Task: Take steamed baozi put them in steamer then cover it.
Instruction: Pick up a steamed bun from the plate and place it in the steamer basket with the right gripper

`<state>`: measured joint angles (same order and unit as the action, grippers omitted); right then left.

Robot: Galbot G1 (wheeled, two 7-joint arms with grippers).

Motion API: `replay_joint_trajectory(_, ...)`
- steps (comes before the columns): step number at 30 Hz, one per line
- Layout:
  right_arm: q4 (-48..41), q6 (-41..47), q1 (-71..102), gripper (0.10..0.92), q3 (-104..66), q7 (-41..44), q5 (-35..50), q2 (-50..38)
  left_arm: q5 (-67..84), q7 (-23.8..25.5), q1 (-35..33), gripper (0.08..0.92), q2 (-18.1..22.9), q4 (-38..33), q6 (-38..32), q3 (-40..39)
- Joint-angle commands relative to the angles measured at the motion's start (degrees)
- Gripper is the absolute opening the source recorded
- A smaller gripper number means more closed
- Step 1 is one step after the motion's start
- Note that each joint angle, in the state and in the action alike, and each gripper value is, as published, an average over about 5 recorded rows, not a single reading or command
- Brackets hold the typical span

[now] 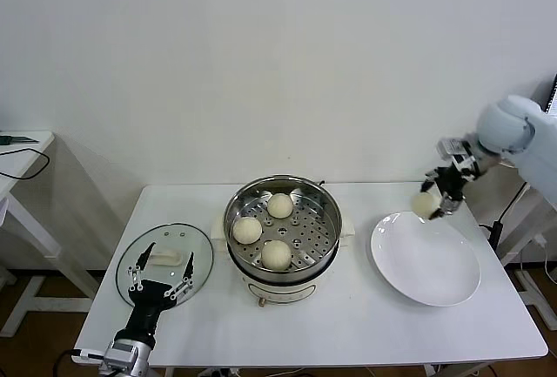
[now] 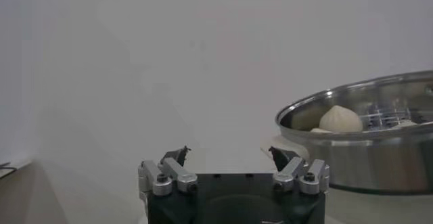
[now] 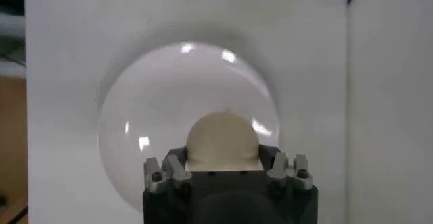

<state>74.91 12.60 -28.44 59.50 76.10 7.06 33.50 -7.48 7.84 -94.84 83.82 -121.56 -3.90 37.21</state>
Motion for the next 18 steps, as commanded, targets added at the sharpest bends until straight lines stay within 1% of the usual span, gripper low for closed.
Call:
replay_joint_trajectory(1, 14.3, 8.9, -28.1, 0.696, 26.3, -3.3, 21.4, 6.0, 0.3, 0.3, 0.3, 0.823, -0.4, 0.1, 0.0, 0.1)
replay_joint_trajectory(8, 14.7, 13.0, -25.5, 0.702, 25.6, -6.2, 25.5, 15.9, 1.3, 0.5, 0.8, 0.823, -0.6, 0.2, 0.1, 0.5)
replay_joint_trajectory(14, 10.9, 14.0, -21.4, 0.711, 24.4, -7.4, 26.2, 24.1, 1.8, 0.7, 1.1, 0.823, -0.6, 0.6, 0.1, 1.3)
replay_joint_trajectory(18, 8.4, 14.3, -18.6, 0.713, 24.0, -8.0, 25.7, 27.8, 2.4, 0.9, 1.1, 0.823, -0.7, 1.1, -0.2, 1.9)
